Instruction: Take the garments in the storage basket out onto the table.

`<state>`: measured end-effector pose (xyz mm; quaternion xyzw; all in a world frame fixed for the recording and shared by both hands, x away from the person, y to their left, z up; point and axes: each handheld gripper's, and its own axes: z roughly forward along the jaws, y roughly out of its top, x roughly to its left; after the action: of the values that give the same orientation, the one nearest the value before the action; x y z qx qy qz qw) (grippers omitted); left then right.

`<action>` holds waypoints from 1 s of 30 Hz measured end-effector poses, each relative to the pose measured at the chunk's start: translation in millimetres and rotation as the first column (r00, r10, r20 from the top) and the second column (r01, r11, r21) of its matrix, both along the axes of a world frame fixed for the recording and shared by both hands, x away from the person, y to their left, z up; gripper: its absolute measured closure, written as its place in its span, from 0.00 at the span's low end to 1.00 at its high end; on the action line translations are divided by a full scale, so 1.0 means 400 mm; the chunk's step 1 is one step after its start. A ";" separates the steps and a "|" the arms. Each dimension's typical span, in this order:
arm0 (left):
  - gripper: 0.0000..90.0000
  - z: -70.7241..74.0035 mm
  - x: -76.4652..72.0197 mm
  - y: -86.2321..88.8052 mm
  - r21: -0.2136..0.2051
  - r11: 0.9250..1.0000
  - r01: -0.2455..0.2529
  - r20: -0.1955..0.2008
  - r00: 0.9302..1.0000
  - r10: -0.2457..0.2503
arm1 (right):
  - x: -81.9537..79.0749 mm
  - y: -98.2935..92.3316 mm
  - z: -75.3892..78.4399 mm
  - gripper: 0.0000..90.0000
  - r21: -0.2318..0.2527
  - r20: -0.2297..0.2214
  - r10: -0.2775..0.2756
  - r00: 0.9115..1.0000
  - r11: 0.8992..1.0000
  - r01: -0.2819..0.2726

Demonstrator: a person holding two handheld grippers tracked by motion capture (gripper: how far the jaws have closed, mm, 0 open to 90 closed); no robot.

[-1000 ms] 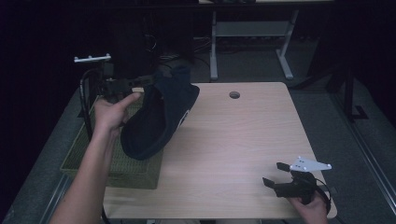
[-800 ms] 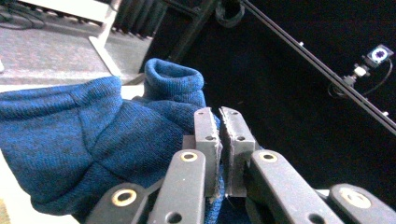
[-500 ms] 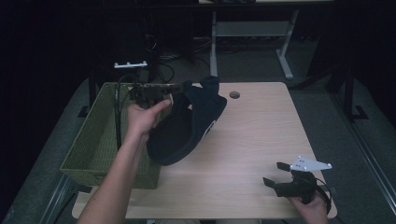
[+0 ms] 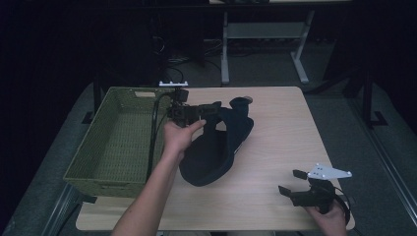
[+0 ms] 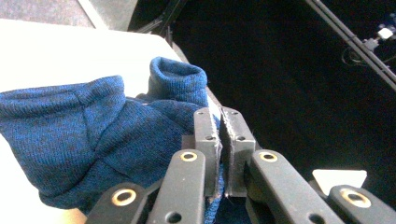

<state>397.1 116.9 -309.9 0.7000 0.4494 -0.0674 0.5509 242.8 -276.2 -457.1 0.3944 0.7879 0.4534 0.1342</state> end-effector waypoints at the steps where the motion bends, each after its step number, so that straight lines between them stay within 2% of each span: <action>1: 0.96 -0.013 0.000 -0.007 0.008 1.000 -0.001 -0.006 1.000 0.002 | -0.001 0.000 0.001 0.16 0.001 -0.002 -0.001 1.000 1.000 0.001; 5: 0.96 -0.067 -0.002 -0.035 0.024 1.000 0.004 -0.041 0.999 -0.003 | 0.000 -0.002 0.000 0.16 0.000 -0.001 0.000 1.000 1.000 0.000; 8: 0.96 -0.101 -0.007 -0.051 0.032 0.999 0.013 -0.054 0.998 -0.011 | 0.001 -0.002 0.000 0.17 0.003 -0.007 0.003 1.000 1.000 -0.003; 17: 0.93 -0.190 -0.029 -0.067 0.075 0.997 0.024 -0.096 0.995 -0.017 | -0.001 0.001 0.002 0.17 0.004 -0.008 0.006 1.000 1.000 -0.006; 26: 0.83 -0.252 -0.058 -0.076 0.102 0.992 0.071 -0.151 0.987 -0.055 | 0.001 0.008 0.004 0.18 0.022 -0.020 0.023 1.000 1.000 -0.022; 30: 0.78 -0.265 -0.071 -0.071 0.101 0.992 0.081 -0.159 0.985 -0.064 | 0.004 0.016 0.009 0.24 0.039 -0.026 0.047 0.999 0.998 -0.046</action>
<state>368.6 88.7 -416.0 0.7371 0.4682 -0.1176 0.4729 244.3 -269.9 -453.5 0.3846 0.7898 0.4661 0.1054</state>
